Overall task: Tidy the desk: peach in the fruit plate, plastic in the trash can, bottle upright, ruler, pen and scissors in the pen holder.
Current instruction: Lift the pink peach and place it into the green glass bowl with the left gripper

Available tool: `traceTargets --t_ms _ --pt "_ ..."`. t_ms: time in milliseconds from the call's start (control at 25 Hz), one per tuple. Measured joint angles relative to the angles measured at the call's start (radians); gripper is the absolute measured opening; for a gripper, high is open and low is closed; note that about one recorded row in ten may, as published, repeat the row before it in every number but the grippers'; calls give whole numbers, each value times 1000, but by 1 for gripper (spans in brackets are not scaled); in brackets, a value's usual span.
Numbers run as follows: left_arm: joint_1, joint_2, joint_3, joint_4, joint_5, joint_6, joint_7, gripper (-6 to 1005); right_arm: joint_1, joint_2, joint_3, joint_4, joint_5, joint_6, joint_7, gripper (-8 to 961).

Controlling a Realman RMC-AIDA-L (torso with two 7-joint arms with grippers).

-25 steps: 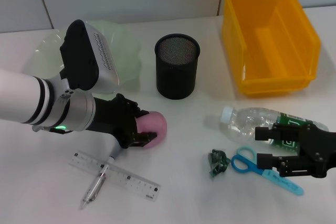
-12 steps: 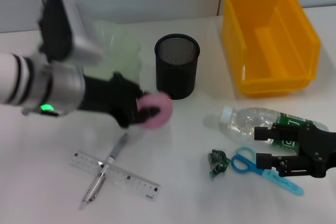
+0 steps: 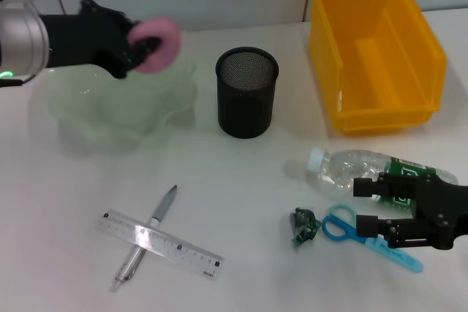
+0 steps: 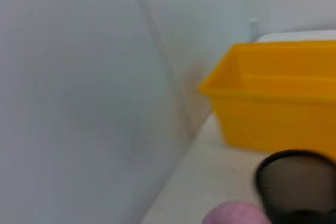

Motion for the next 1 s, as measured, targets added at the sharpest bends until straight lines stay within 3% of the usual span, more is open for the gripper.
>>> traceTargets --t_ms 320,600,1000 --pt "-65 0 0 -188 95 -141 -9 214 -1 1 0 0 0 -2 -2 820" --pt "-83 -2 10 -271 119 -209 -7 183 2 1 -6 1 0 0 -4 820" --pt "-76 -3 12 -290 122 -218 -11 310 3 1 -8 2 0 -1 -5 820"
